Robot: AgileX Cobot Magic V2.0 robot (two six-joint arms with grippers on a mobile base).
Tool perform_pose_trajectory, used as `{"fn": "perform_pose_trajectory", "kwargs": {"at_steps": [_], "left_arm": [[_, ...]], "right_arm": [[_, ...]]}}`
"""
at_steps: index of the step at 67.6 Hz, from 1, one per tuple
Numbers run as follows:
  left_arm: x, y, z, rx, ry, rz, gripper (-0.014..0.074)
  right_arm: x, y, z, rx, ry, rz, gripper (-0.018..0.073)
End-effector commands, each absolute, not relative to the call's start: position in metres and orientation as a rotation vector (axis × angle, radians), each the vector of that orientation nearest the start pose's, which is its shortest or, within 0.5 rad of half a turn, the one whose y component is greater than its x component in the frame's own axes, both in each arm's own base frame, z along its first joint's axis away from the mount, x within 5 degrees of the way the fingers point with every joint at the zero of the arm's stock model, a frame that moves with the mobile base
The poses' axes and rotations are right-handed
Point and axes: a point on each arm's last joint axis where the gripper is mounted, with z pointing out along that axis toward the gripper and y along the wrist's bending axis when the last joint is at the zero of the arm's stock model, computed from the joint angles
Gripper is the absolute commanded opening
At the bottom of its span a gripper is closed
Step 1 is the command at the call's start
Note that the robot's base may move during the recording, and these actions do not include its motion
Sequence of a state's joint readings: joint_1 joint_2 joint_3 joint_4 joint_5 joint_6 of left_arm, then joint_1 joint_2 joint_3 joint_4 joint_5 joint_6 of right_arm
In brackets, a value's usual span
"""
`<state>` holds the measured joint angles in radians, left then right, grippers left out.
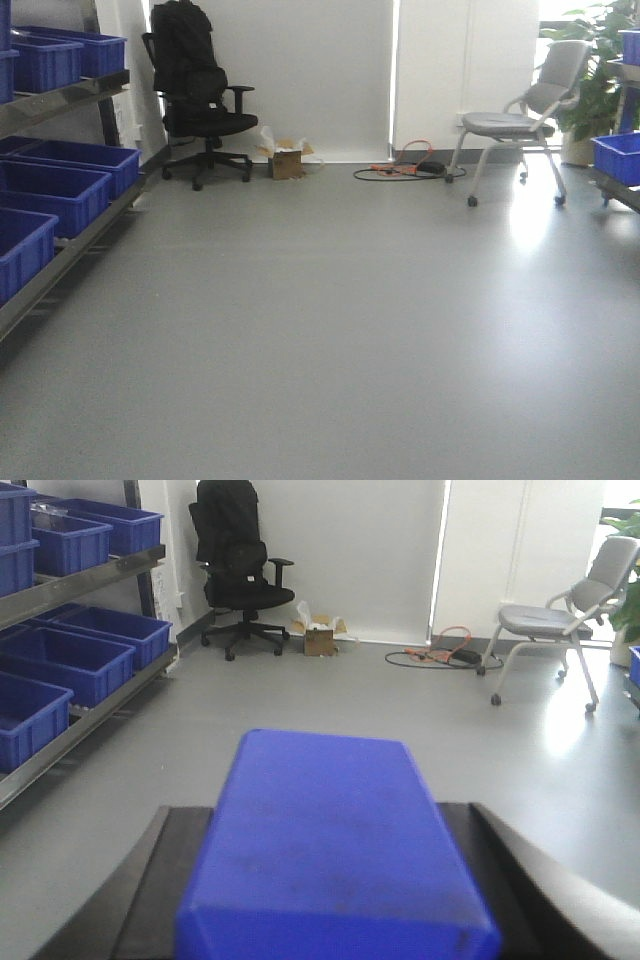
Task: Pick and sort blue part to right shelf
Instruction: 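Drive the base up to the rack of empty blue bins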
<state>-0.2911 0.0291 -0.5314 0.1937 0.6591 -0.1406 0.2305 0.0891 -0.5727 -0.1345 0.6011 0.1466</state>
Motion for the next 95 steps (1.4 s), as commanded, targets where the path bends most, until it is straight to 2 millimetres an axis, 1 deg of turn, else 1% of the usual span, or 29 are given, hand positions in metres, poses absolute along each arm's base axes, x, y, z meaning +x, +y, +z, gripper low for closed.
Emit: {"fn": "perform_pose_trajectory", "kwargs": {"at_steps": [1,22,38,48,95], "left_arm": [[0.010,0.007,0.333,0.167,1.537,-0.127,0.0230],[0.021,0.004,0.311,0.181,1.608,-0.118,0.0230],[0.031,0.001,0.286,0.197,1.690,-0.107,0.0230],[0.035,-0.002,0.278,0.206,1.679,-0.112,0.0230],[0.036,-0.002,0.276,0.208,1.674,-0.113,0.0230]], "right_arm": [[0.013,-0.004,0.354,-0.101,1.489,0.139,0.0261],[0.013,-0.004,0.354,-0.101,1.489,0.139,0.0261],[0.013,-0.004,0.354,-0.101,1.489,0.139,0.0261],[0.013,-0.004,0.354,-0.101,1.489,0.139,0.0261],[0.013,-0.004,0.354,-0.101,1.489,0.139,0.0261]]}}
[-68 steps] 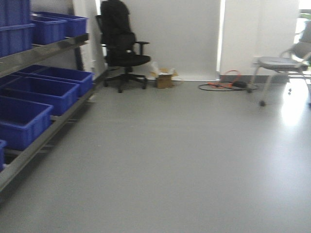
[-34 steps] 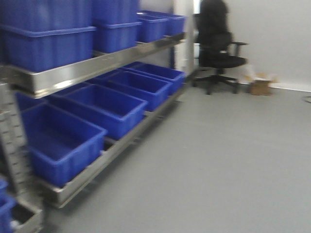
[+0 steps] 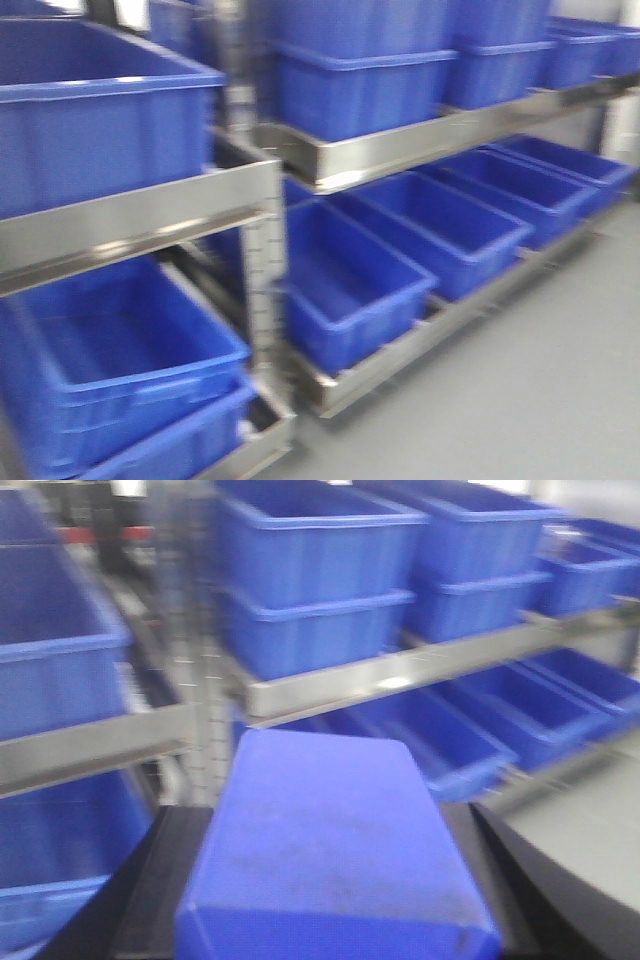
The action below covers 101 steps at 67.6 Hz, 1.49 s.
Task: Pick and sort blue part to right shelf
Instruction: 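Drive the base up to the rack of empty blue bins, then lower the left-held blue part into the blue bin below it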
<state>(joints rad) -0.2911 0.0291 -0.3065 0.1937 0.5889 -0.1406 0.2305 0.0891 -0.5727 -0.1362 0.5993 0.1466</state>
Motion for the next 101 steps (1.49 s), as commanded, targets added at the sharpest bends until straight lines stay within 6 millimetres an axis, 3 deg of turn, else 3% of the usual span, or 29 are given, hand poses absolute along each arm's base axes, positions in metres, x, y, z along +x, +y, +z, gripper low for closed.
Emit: {"fn": "perform_pose_trajectory", "kwargs": {"at_steps": [1,101], "left_arm": [[0.0362,-0.0020,0.2761,0.208,1.674,-0.113,0.0230],[0.0362,-0.0020,0.2761,0.208,1.674,-0.113,0.0230]], "right_arm": [[0.0129,-0.0038,0.3537,-0.101,1.489,0.139,0.0261],[0.0129,-0.0038,0.3537,-0.101,1.489,0.139,0.0261]]}}
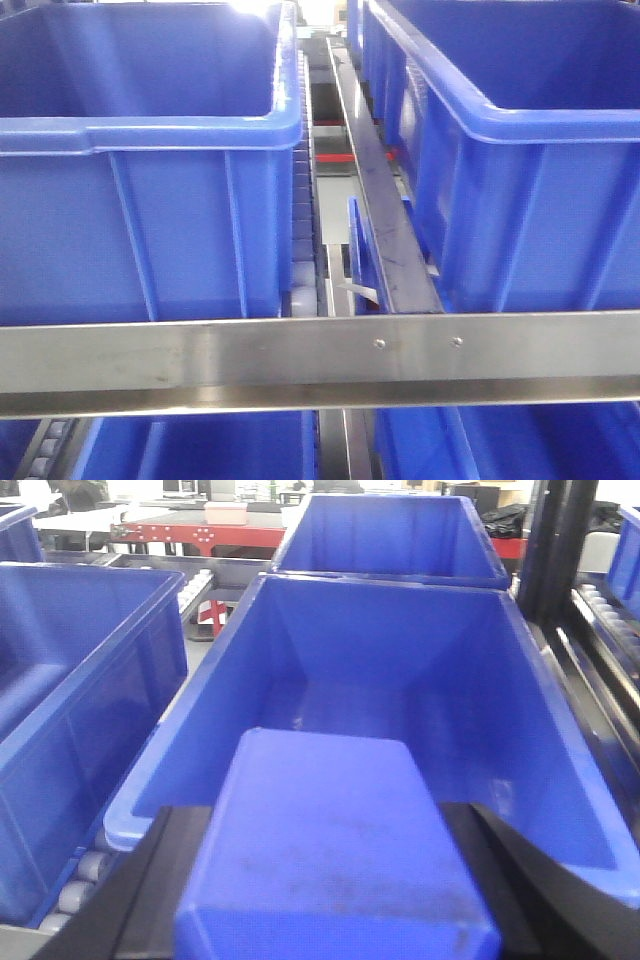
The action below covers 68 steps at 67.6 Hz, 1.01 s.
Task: Pick and sort blue part to right shelf
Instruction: 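Lower the left-held blue part into the blue bin below it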
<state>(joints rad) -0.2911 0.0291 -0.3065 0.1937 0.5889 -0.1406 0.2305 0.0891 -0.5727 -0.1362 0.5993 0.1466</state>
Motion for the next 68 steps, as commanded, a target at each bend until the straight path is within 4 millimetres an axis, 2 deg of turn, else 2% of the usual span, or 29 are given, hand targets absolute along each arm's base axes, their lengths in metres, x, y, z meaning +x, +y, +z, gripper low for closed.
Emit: {"fn": "perform_pose_trajectory", "kwargs": {"at_steps": [1,58,68], "left_arm": [[0.036,-0.002,0.276,0.208,1.674,-0.113,0.0230],[0.036,-0.002,0.278,0.209,1.656,-0.114,0.0230],[0.034,-0.003,0.290,0.208,1.562,-0.127,0.0230]], "right_arm": [[0.013,-0.004,0.354,-0.101,1.489,0.139,0.0261],[0.013,-0.004,0.354,-0.101,1.489,0.139,0.0261],[0.013,-0.004,0.354,-0.101,1.489,0.139,0.0261]]}}
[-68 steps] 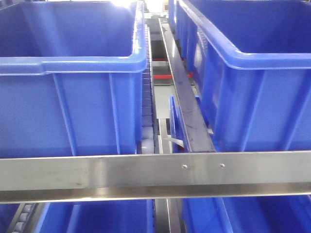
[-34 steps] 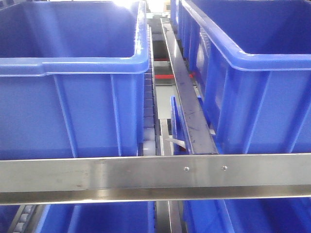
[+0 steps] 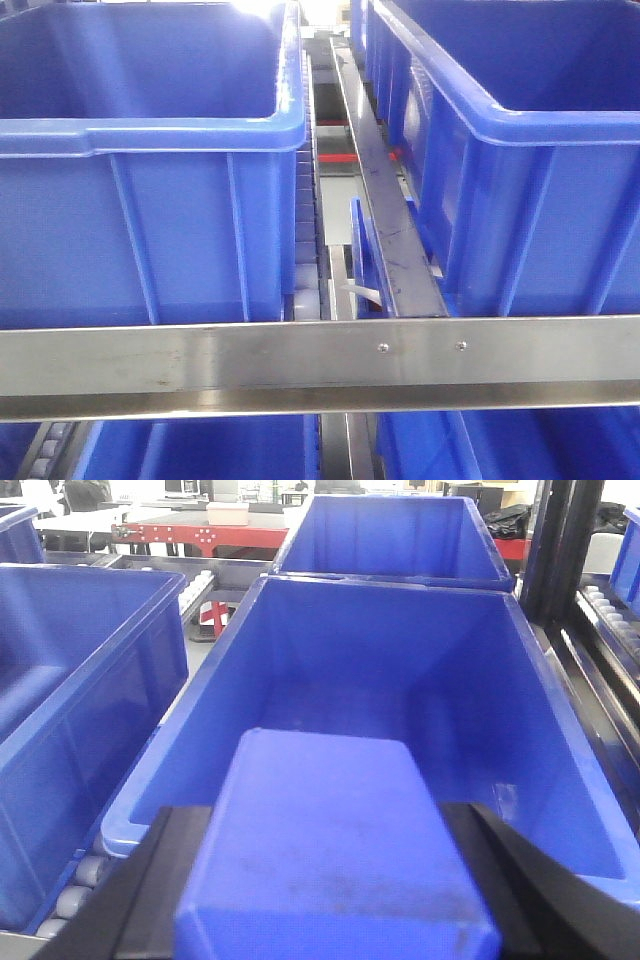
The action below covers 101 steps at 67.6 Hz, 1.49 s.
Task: Pick and sort blue part to right shelf
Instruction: 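Lower the left-held blue part into the blue bin below it, then open the left gripper to drop the part into the bin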
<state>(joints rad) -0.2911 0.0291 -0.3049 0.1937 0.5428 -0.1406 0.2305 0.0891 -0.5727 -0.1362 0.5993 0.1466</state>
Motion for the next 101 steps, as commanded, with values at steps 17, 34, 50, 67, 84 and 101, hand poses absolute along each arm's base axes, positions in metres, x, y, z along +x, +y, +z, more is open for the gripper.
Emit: {"fn": "perform_pose_trajectory", "kwargs": {"at_steps": [17,34,50,67,84,101], "left_arm": [[0.037,-0.004,0.360,0.187,1.505,-0.150,0.0230],[0.112,-0.026,0.419,0.195,1.751,-0.138,0.0230],[0.215,-0.059,0.410,0.218,1.958,-0.145,0.0230],[0.315,-0.090,0.366,0.237,2.143,-0.136,0.0230],[0.395,-0.115,0.306,0.239,2.362,-0.118,0.0230],[0.429,-0.125,0.272,0.242,2.472,-0.100,0.0231]], "right_arm": [[0.013,-0.004,0.354,-0.101,1.489,0.139,0.0261],[0.013,-0.004,0.354,-0.101,1.489,0.139,0.0261],[0.013,-0.004,0.354,-0.101,1.486,0.140,0.0261],[0.013,-0.004,0.354,-0.101,1.486,0.140,0.0261],[0.013,-0.004,0.354,-0.101,1.486,0.140,0.0261],[0.013,-0.004,0.354,-0.101,1.486,0.140,0.0261]]}}
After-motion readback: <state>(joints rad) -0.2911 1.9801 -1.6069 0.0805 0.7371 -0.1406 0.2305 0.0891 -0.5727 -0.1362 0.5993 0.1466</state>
